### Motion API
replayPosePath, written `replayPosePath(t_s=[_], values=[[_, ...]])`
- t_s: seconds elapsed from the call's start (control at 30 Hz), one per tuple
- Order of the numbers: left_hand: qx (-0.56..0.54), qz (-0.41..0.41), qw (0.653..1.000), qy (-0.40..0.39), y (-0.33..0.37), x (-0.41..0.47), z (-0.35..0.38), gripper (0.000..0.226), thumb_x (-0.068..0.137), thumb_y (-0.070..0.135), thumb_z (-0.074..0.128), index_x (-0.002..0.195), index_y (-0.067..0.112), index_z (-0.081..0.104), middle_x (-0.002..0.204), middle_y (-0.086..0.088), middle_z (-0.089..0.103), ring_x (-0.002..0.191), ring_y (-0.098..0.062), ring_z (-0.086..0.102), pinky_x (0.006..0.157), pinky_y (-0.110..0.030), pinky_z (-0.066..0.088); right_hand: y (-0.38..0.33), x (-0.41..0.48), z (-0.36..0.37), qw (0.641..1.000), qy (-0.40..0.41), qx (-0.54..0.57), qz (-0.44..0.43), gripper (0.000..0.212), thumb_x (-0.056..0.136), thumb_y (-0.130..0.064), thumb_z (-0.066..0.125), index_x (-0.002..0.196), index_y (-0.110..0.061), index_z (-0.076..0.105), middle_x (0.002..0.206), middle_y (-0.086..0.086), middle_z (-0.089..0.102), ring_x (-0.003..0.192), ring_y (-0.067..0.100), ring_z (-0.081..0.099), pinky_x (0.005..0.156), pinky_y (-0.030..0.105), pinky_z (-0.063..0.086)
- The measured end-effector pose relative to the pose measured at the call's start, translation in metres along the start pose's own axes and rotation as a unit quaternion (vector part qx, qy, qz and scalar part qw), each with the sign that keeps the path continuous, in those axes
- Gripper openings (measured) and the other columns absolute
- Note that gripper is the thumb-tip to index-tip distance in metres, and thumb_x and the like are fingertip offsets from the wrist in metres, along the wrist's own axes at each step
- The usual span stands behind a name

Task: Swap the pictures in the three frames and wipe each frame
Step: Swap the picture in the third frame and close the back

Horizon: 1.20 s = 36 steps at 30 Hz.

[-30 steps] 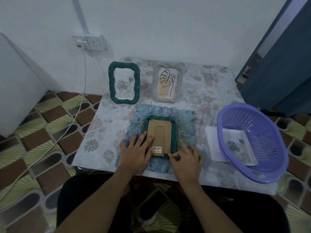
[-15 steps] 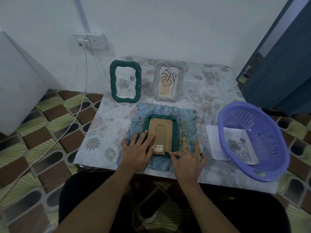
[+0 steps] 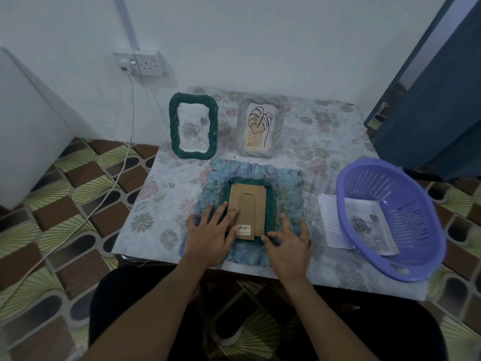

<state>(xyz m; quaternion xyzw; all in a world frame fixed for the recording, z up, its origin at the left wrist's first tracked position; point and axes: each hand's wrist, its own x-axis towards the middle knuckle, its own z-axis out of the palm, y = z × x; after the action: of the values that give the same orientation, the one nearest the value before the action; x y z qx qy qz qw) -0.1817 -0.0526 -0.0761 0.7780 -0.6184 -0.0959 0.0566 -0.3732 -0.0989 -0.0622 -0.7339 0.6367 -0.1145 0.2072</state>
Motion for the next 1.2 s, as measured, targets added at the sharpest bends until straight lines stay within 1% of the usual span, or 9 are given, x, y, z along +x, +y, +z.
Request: replayPosePath(t_s=[0.17, 0.47, 0.67, 0.73, 0.87, 0.93, 1.0, 1.07, 1.2], values=[[0.001, 0.001, 1.0, 0.0, 0.0, 0.0, 0.0, 0.051, 0.1, 0.057, 0.016, 0.15, 0.048, 0.012, 0.163, 0.014, 0.013, 0.149, -0.021, 0.012, 0.106, -0.057, 0.019, 0.002, 0.005, -0.004, 0.998, -0.023, -0.001, -0.05, 0.017, 0.091, -0.047, 0.063, 0.1, -0.037, 0.075, 0.156, -0.021, 0.032, 0.151, 0.021, 0.001, 0.114, 0.047, 0.014], [-0.012, 0.001, 1.0, -0.001, 0.0, 0.0, 0.001, 0.051, 0.101, 0.057, 0.019, 0.15, 0.048, 0.014, 0.163, 0.014, 0.013, 0.15, -0.022, 0.011, 0.105, -0.059, 0.021, 0.009, 0.019, -0.011, 0.978, -0.009, -0.078, -0.196, 0.011, 0.089, -0.043, 0.067, 0.088, -0.036, 0.076, 0.155, -0.019, 0.035, 0.148, 0.018, -0.001, 0.103, 0.042, 0.014], [-0.012, 0.003, 1.0, 0.002, -0.001, 0.0, 0.001, 0.051, 0.101, 0.057, 0.019, 0.15, 0.048, 0.014, 0.163, 0.015, 0.012, 0.15, -0.021, 0.011, 0.106, -0.058, 0.021, 0.007, 0.023, -0.014, 0.971, -0.04, -0.107, -0.21, 0.016, 0.094, -0.043, 0.059, 0.094, -0.037, 0.074, 0.158, -0.023, 0.025, 0.151, 0.021, -0.005, 0.107, 0.043, 0.012], [-0.013, 0.005, 1.0, 0.003, -0.001, 0.0, 0.001, 0.051, 0.1, 0.057, 0.018, 0.15, 0.048, 0.014, 0.162, 0.014, 0.013, 0.15, -0.022, 0.012, 0.106, -0.059, 0.021, 0.008, 0.025, -0.013, 0.967, -0.035, -0.115, -0.226, 0.014, 0.093, -0.042, 0.062, 0.092, -0.037, 0.075, 0.156, -0.023, 0.029, 0.15, 0.021, -0.001, 0.107, 0.046, 0.018], [-0.015, 0.008, 1.0, 0.007, -0.001, 0.0, 0.002, 0.052, 0.099, 0.057, 0.016, 0.15, 0.047, 0.016, 0.162, 0.013, 0.015, 0.149, -0.022, 0.014, 0.105, -0.059, 0.021, 0.009, 0.03, -0.016, 0.954, -0.007, -0.124, -0.274, 0.005, 0.082, -0.038, 0.076, 0.077, -0.037, 0.076, 0.141, -0.015, 0.055, 0.142, 0.027, 0.026, 0.099, 0.051, 0.034], [-0.015, 0.007, 1.0, 0.005, -0.001, 0.001, 0.001, 0.051, 0.1, 0.057, 0.017, 0.15, 0.048, 0.014, 0.162, 0.014, 0.013, 0.15, -0.022, 0.012, 0.106, -0.059, 0.021, 0.008, 0.035, -0.02, 0.951, -0.032, -0.129, -0.278, 0.008, 0.085, -0.042, 0.072, 0.084, -0.037, 0.077, 0.144, -0.016, 0.052, 0.144, 0.026, 0.027, 0.104, 0.05, 0.029], [-0.018, 0.006, 1.0, 0.003, -0.001, 0.001, 0.002, 0.05, 0.1, 0.057, 0.018, 0.15, 0.048, 0.014, 0.163, 0.015, 0.012, 0.15, -0.021, 0.01, 0.107, -0.06, 0.02, 0.009, 0.039, -0.025, 0.956, -0.077, -0.118, -0.256, 0.018, 0.091, -0.046, 0.061, 0.1, -0.037, 0.075, 0.152, -0.019, 0.04, 0.147, 0.021, 0.02, 0.108, 0.042, 0.018], [-0.025, 0.006, 1.0, 0.004, -0.002, 0.001, 0.002, 0.05, 0.1, 0.057, 0.018, 0.15, 0.048, 0.014, 0.163, 0.015, 0.012, 0.15, -0.021, 0.01, 0.107, -0.059, 0.02, 0.011, 0.04, -0.027, 0.967, -0.085, -0.069, -0.231, 0.032, 0.092, -0.041, 0.054, 0.119, -0.033, 0.068, 0.155, -0.015, 0.036, 0.145, 0.019, 0.02, 0.109, 0.04, 0.017], [-0.012, 0.014, 1.0, 0.024, -0.004, 0.0, 0.004, 0.053, 0.098, 0.06, 0.016, 0.15, 0.048, 0.016, 0.162, 0.012, 0.018, 0.149, -0.022, 0.014, 0.105, -0.055, 0.021, 0.007, 0.035, -0.019, 0.973, -0.11, -0.021, -0.204, 0.059, 0.097, -0.03, 0.046, 0.154, -0.027, 0.028, 0.16, -0.01, 0.027, 0.146, 0.02, 0.015, 0.116, 0.046, 0.022]])
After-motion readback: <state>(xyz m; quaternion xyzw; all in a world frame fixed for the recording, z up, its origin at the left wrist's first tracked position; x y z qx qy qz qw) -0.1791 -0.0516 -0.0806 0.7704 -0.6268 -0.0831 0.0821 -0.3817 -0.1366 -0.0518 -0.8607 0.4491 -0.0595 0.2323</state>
